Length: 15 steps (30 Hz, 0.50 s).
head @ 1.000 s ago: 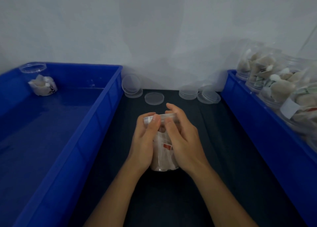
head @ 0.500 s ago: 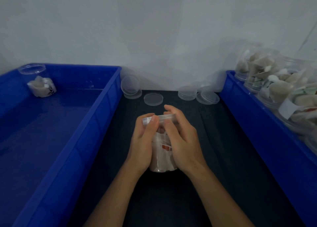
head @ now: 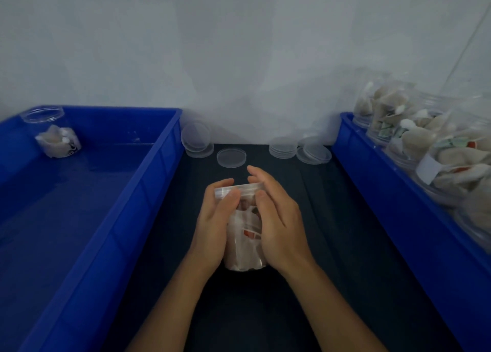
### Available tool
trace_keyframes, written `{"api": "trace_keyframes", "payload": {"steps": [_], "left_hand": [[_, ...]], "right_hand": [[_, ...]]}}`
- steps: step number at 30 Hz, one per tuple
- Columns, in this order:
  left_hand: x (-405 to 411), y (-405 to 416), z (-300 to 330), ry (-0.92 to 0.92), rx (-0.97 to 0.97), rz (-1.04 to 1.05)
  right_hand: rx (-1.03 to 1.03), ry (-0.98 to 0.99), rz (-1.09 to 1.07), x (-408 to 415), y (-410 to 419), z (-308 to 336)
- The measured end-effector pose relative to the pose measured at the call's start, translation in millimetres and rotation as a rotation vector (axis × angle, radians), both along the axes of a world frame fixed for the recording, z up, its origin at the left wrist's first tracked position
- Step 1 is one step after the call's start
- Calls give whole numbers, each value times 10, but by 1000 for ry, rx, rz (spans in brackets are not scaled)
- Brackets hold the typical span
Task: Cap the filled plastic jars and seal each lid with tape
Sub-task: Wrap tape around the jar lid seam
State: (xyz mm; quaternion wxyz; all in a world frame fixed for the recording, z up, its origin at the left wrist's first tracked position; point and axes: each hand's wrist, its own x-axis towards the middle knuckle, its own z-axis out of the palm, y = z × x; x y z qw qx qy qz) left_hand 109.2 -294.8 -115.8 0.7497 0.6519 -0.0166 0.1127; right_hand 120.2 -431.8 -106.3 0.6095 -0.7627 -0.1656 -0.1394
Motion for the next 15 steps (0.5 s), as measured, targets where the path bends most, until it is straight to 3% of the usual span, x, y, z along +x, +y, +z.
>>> {"api": "trace_keyframes", "payload": {"steps": [9, 15], "left_hand": [[-33, 63, -35, -77, 39, -29], [0, 116, -31, -102, 178, -65]], "right_hand": [[-119, -88, -23, -67, -51, 21], [-228, 69, 55, -212, -204, 161]]}}
